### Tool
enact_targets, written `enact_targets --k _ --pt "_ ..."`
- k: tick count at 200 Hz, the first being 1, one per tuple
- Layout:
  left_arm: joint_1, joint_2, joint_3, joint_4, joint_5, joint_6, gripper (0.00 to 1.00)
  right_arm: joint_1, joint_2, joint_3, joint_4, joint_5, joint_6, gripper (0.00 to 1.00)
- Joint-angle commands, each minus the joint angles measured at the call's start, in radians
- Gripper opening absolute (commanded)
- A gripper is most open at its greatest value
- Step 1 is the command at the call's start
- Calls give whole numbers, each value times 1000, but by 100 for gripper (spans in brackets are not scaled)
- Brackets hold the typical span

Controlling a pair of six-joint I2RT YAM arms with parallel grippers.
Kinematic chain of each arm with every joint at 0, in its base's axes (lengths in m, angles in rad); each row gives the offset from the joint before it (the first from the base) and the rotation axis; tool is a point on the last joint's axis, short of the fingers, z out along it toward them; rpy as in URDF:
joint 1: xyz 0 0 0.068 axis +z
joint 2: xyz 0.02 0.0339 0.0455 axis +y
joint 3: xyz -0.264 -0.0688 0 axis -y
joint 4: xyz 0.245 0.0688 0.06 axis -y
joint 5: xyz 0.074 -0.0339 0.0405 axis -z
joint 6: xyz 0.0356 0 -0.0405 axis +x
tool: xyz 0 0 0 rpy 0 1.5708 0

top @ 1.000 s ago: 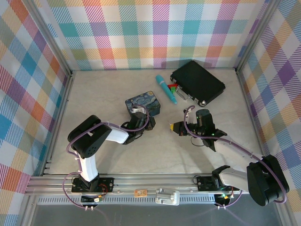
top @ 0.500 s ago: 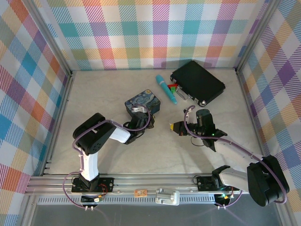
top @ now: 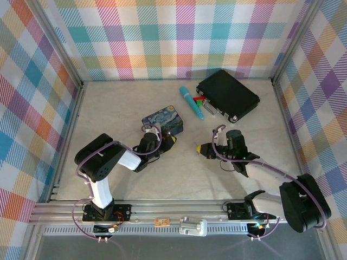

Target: Unlock a padlock with a key

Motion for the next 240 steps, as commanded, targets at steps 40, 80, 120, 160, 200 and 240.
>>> enact_targets --k 40,80,120,160,200,240 --pt "14 11 -97 370 212 -173 0 -5 162 -12 261 -102 98 0" --pt "14 -20 -87 371 246 -184 0 -2 258 -3 366 -179 110 0" --pt "19 -4 -63 369 275 -198 0 21 334 16 427 -190 121 0" --pt "26 22 -36 370 276 -196 0 33 387 25 471 -233 137 0" --pt "30 39 -23 368 281 -193 0 44 406 35 535 -275 157 0" --pt "29 46 -24 370 283 -193 0 53 398 52 521 -269 151 0"
